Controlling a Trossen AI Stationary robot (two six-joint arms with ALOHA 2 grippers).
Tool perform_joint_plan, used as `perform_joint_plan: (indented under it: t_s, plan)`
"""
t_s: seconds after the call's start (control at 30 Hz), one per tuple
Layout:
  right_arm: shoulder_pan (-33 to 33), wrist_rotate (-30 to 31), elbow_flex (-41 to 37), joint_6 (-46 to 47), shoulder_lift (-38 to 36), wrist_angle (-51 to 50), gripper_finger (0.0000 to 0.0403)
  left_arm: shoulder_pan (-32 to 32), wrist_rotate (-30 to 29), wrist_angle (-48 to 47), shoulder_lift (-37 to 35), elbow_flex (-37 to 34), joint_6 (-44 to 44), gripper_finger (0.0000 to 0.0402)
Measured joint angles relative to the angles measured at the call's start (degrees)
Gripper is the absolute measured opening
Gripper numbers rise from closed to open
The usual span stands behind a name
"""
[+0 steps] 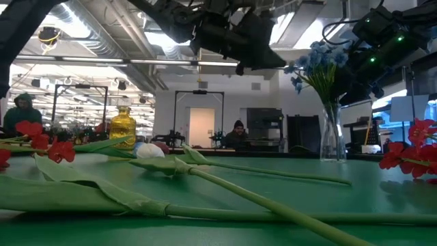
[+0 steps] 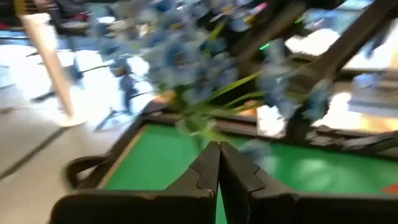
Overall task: Sort flowers into vase by color
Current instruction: Put the light blue flowers into the transparent vase
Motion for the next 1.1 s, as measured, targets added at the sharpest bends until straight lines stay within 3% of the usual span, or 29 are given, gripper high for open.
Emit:
perform_joint_plan:
  t_s: [0.17, 0.37, 0.53, 0.73, 0.87, 1.1]
  plan:
    - [0.0, -0.6, 0.0, 0.0, 0.0, 0.0, 0.0273, 0.6, -4.3, -4.4, -0.3, 0.0, 2.5, 0.0058]
    - [0.0, -0.6, 0.0, 0.0, 0.0, 0.0, 0.0273, 1.2, -0.4, -8.2, -0.3, 0.0, 2.4, 0.0135]
    - [0.0, -0.6, 0.0, 0.0, 0.0, 0.0, 0.0273, 0.8, 4.3, -4.2, -0.2, 0.0, 1.1, 0.0178]
    - [0.0, -2.2, 0.0, 1.5, 0.1, 2.4, 0.0273, 0.2, 4.9, -5.6, 0.1, 0.0, 0.7, 0.0199]
    - [0.0, -5.7, 0.0, 3.0, 0.2, 5.4, 0.0273, 0.2, 5.0, -6.8, 0.1, 0.0, 0.6, 0.0200]
    - [0.0, -6.1, 0.0, 3.0, 0.2, 5.5, 0.0273, 0.1, 7.2, -7.4, 0.1, -1.5, -1.2, 0.0201]
